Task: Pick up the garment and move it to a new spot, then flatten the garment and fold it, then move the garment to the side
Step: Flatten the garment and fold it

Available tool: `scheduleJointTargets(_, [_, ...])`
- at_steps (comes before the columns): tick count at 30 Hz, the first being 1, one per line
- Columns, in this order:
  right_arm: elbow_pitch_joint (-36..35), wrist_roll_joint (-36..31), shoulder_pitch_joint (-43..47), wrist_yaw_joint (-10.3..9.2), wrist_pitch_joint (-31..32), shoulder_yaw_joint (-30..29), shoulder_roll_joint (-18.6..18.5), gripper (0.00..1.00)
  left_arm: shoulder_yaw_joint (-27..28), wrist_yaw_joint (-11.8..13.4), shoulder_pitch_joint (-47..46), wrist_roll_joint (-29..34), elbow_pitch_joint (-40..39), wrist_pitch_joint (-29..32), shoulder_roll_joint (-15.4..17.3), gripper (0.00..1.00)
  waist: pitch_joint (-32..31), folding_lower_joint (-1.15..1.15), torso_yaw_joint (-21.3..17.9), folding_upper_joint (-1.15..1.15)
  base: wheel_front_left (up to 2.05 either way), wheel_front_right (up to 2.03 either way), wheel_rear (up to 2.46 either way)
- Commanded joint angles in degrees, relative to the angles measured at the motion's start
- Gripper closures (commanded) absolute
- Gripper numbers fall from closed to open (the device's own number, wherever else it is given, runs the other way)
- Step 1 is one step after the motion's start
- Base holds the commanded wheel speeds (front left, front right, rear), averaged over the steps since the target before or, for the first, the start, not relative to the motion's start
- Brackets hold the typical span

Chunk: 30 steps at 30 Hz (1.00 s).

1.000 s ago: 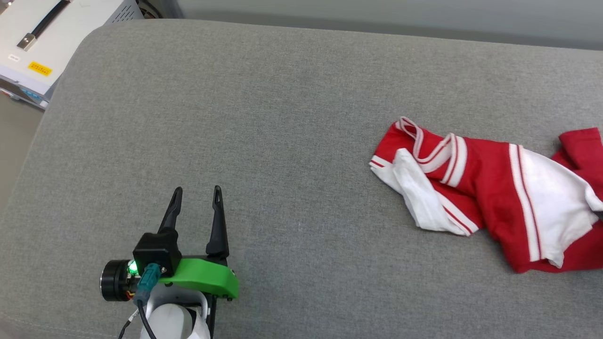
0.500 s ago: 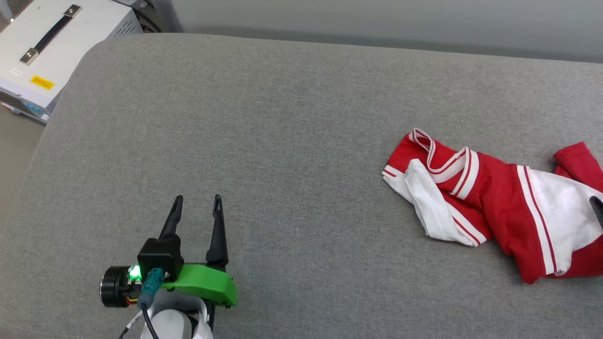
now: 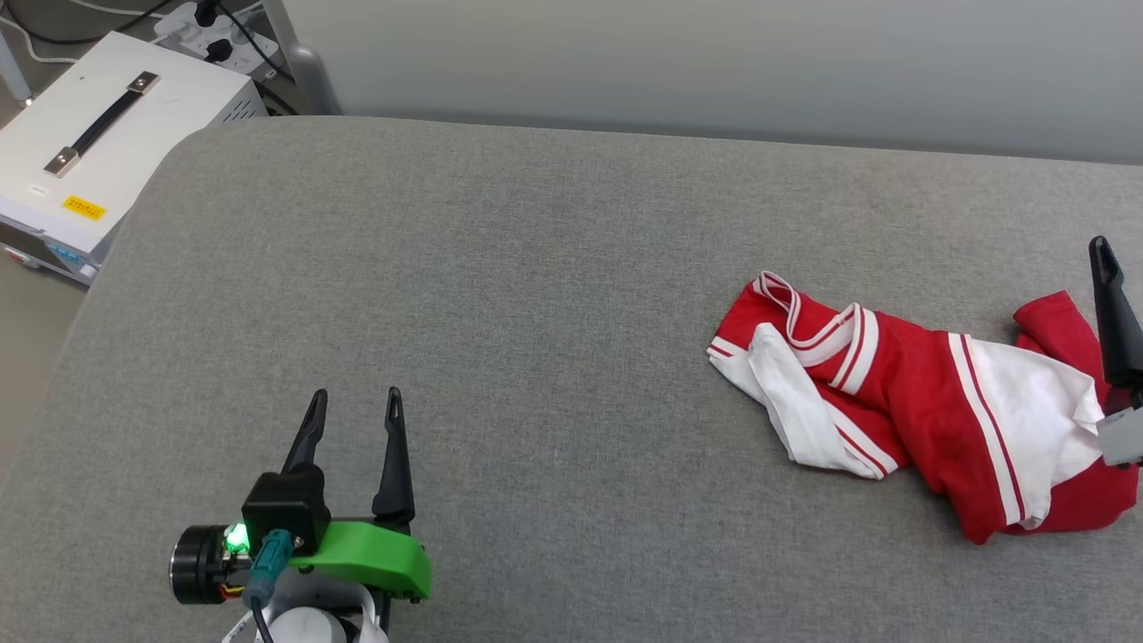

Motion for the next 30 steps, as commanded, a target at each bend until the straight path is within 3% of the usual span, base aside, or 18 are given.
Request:
scheduleJointTargets(1, [-2.8, -2.6, 2.2, -0.05, -0.3, -2.1, 2.8, 0.00, 0.2, -0.3, 1.0, 0.5, -0.3, -0.3, -0.1, 0.00, -0.1, 0.00, 0.2, 0.00, 0.00, 0.00, 0.00])
scheduleJointTargets(6, [-10.2, -10.1, 8.2, -0.05, -0.3, -6.7, 11.3, 0.00, 0.2, -0.6, 0.9, 0.7, -0.6, -0.3, -0.1, 0.00, -0.3, 0.00, 0.4, 0.00, 0.00, 0.00, 0.00])
scheduleJointTargets(10, [-12.8, -13.1, 10.4, -0.05, 0.0, -5.5, 13.0, 0.00, 0.5, -0.6, 0.9, 0.9, -0.8, -0.3, -0.1, 0.00, -0.5, 0.00, 0.1, 0.00, 0.00, 0.00, 0.00])
scheduleJointTargets(13, [-14.8, -13.7, 9.3, -0.05, 0.9, -4.6, 12.2, 0.00, 0.6, -0.5, 0.9, 1.0, -0.9, -0.3, -0.1, 0.00, -0.4, 0.00, 0.0, 0.00, 0.00, 0.00, 0.00])
scheduleJointTargets(17, [-17.7, -12.7, 4.8, -0.05, 5.0, 1.1, 7.8, 0.00, 0.5, -0.6, 0.6, 0.9, -1.1, -0.3, -0.1, 0.00, 0.6, 0.00, 0.1, 0.00, 0.00, 0.00, 0.00])
scheduleJointTargets(21, [-19.3, -9.0, -1.5, -0.05, 13.4, 11.5, 0.9, 0.00, 0.0, -0.6, -0.1, 0.6, -1.1, -0.3, -0.2, 0.00, 1.9, 0.00, 0.6, 0.00, 0.00, 0.00, 0.00])
scheduleJointTargets(29, [-19.6, 4.0, -12.6, -0.05, 37.8, 34.2, -10.6, 0.00, -1.1, -0.2, -1.4, -0.1, -0.8, -0.3, -0.2, 0.00, 3.8, 0.00, 2.1, 0.00, 0.00, 0.00, 0.00])
scheduleJointTargets(30, [-19.2, 6.7, -14.7, -0.05, 43.1, 37.9, -12.2, 0.00, -1.3, -0.1, -1.7, -0.3, -0.8, -0.3, -0.3, 0.00, 4.3, 0.00, 2.4, 0.00, 0.00, 0.00, 0.00])
